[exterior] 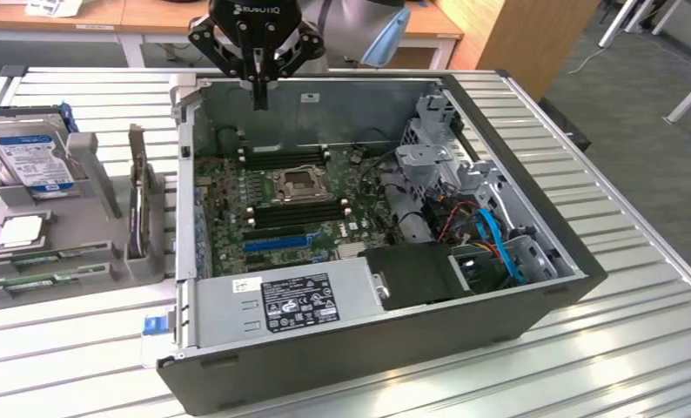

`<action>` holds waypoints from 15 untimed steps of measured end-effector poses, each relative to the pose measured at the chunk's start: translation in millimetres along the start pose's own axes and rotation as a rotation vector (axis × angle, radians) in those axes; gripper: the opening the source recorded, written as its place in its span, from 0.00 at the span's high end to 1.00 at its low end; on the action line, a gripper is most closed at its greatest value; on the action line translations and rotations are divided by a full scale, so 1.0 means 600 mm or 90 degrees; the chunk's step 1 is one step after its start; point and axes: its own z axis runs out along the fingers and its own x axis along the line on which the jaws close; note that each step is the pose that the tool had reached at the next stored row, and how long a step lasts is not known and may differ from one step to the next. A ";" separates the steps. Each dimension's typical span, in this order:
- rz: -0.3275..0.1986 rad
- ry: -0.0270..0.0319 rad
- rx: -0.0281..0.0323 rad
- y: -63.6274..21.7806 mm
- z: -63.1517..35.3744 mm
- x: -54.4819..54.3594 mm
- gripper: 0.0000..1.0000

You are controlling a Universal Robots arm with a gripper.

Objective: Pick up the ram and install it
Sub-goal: 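Reach for the ram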

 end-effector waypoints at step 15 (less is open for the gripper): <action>0.000 0.0000 0.0000 -0.002 -0.001 0.029 0.86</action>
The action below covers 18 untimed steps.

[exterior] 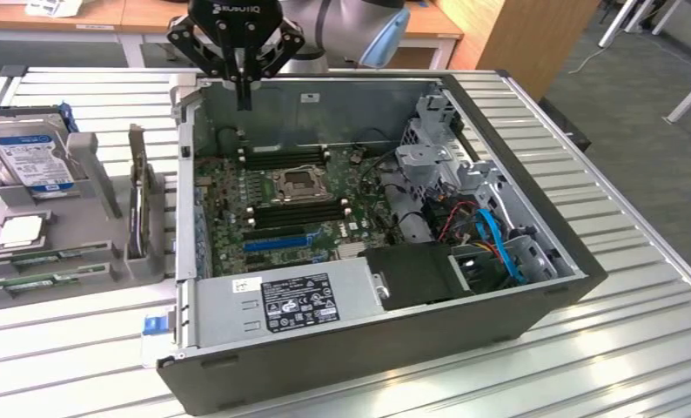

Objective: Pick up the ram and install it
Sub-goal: 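Reach for the ram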

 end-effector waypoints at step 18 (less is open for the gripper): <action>0.000 0.0001 0.0001 -0.001 -0.001 0.043 0.86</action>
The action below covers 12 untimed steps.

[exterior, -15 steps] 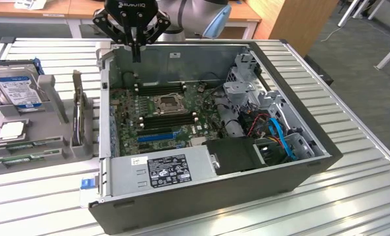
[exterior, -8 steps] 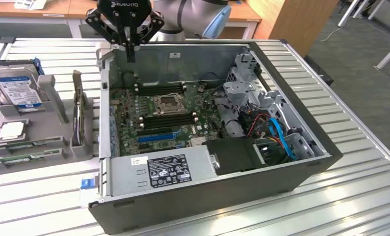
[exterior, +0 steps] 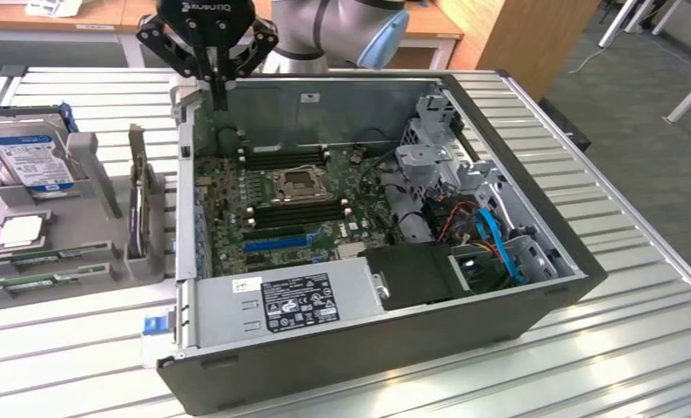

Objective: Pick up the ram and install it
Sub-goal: 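Reach for the ram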

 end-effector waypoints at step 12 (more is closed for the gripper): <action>0.000 -0.0001 -0.0001 -0.001 0.000 0.034 0.86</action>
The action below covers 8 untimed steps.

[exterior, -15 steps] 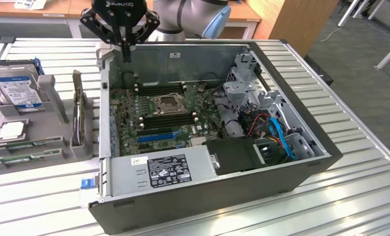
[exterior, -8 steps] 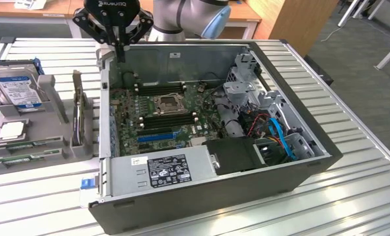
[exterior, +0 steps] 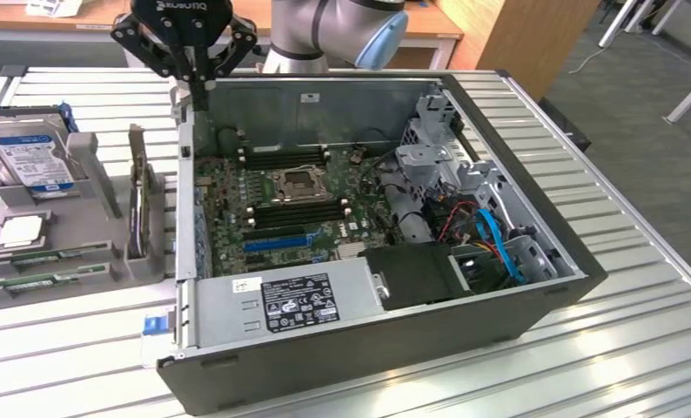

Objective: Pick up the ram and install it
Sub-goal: 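Reach for the ram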

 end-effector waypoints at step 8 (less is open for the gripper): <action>0.000 0.0000 0.0000 -0.002 -0.001 0.026 0.86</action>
